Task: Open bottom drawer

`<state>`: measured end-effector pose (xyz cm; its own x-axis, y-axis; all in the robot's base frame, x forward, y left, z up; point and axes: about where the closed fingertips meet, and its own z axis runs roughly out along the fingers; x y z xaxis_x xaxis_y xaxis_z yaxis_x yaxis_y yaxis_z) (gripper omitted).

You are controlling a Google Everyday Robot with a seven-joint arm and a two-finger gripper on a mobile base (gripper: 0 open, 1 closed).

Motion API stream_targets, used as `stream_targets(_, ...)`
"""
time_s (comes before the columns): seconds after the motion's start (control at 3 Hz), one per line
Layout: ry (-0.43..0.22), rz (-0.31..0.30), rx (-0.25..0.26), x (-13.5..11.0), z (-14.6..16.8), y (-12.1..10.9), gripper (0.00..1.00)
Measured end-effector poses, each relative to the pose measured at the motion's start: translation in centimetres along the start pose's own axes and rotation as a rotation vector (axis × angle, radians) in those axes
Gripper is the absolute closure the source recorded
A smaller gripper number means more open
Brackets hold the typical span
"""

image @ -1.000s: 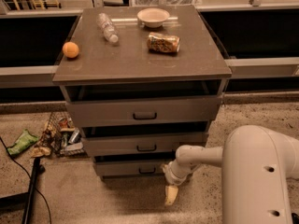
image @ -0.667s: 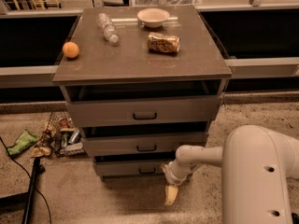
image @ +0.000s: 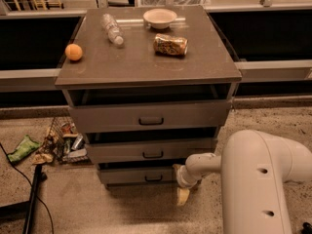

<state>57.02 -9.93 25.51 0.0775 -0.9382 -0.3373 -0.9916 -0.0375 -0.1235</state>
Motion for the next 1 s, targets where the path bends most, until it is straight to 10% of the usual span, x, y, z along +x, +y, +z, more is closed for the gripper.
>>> stream_targets(1.0, -0.076, -0.083, 0.108, 2.1, 4.7, -7.0, 0.0)
